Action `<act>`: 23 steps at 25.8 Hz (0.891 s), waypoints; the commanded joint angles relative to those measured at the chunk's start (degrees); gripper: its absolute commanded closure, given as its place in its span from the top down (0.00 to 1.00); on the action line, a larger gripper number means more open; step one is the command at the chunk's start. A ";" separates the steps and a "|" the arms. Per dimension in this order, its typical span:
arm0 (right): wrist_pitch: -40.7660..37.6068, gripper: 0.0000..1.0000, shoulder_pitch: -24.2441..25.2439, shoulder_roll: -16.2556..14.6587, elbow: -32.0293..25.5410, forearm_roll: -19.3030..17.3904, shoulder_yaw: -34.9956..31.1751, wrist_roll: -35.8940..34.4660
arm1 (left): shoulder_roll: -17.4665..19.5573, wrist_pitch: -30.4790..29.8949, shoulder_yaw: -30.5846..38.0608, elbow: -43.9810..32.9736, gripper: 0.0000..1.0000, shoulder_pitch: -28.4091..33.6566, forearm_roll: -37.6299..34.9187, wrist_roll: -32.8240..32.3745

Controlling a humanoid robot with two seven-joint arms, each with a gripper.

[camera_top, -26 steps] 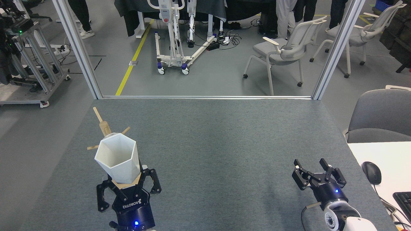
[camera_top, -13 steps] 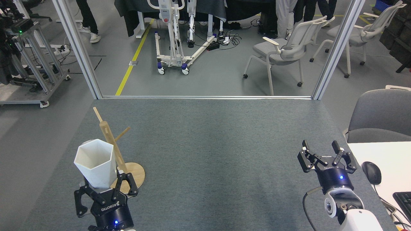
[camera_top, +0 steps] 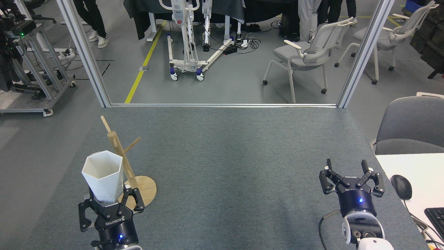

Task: Hang cup on storage rack
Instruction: 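Carry the cup with the left gripper to the wooden stand's peg, then tilt the cup onto the peg with the left gripper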

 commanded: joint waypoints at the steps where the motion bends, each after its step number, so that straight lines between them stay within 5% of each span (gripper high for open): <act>1: 0.02 1.00 0.00 0.11 0.09 0.15 -0.11 -0.05 | 0.21 1.27 0.48 0.10 0.00 -0.39 0.90 -1.83; 23: 0.11 1.00 0.79 0.90 0.09 0.24 -0.02 0.04 | 2.85 0.83 0.48 5.38 0.00 -4.87 2.30 -2.27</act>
